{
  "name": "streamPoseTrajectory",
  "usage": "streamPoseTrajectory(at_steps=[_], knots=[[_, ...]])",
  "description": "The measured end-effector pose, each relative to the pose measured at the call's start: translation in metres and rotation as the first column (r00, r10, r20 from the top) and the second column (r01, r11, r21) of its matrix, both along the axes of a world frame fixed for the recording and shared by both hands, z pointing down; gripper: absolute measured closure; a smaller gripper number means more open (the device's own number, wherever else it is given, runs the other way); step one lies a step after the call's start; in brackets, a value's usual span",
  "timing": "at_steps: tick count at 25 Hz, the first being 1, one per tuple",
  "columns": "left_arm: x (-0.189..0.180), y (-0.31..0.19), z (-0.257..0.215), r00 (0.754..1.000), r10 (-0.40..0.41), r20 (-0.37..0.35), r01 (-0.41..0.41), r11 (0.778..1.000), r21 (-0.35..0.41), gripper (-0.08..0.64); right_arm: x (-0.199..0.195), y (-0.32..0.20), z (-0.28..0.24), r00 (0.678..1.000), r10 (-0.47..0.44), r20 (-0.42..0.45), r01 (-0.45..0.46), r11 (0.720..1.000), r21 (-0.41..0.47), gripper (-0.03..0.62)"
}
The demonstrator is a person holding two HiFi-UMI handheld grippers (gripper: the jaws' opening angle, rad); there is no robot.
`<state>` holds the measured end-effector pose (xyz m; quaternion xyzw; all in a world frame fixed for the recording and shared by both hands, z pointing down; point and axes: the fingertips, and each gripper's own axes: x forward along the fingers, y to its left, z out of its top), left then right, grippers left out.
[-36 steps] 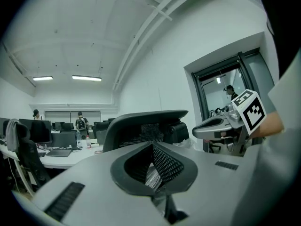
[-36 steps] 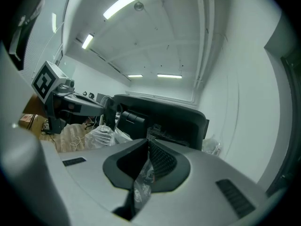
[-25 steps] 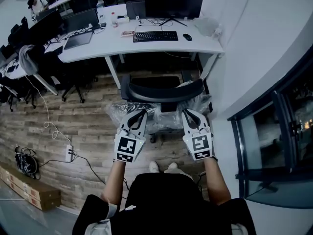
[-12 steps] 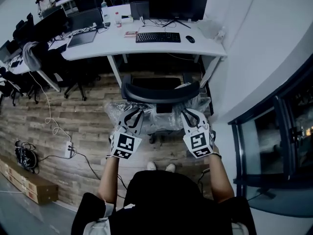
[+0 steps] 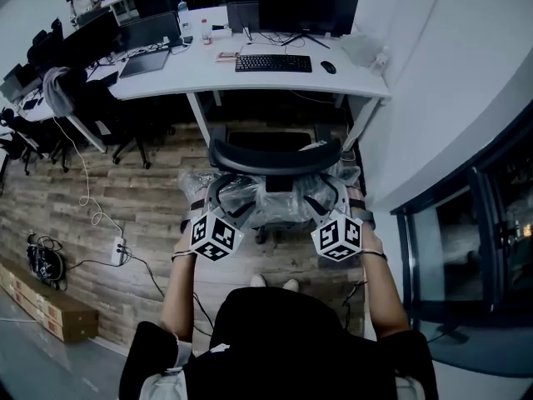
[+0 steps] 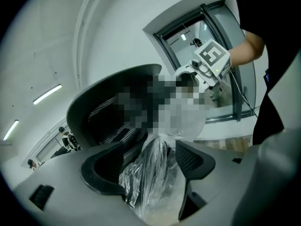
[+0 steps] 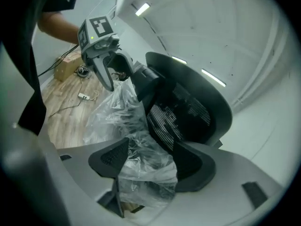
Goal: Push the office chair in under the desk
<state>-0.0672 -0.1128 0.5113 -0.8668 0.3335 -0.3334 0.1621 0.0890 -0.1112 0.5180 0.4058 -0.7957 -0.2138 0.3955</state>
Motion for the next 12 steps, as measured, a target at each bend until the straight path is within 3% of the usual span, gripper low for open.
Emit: streamPoseTrajectory(at_steps=[4,8,12], knots=[[0.001,-0.005,0.02,0.991,0.024,0.133,-0.026,1.0,0.009,0.183,-0.002,-0.007,0.015,0.993,-0.028,-0.11,0.027,1.0,-0.012,0.286],[0.002,-0.014,0.03,0.977,0.049,0.209,-0.053,0.998,0.016,0.167,-0.005,-0.015,0.022,0.985,-0.038,-0.168,0.036,0.999,-0.016,0.27],[-0.001,-0.028,0.043,0.943,0.04,0.331,-0.057,0.998,0.04,0.158,-0.007,-0.025,0.027,0.968,-0.067,-0.242,0.068,0.998,-0.006,0.264]])
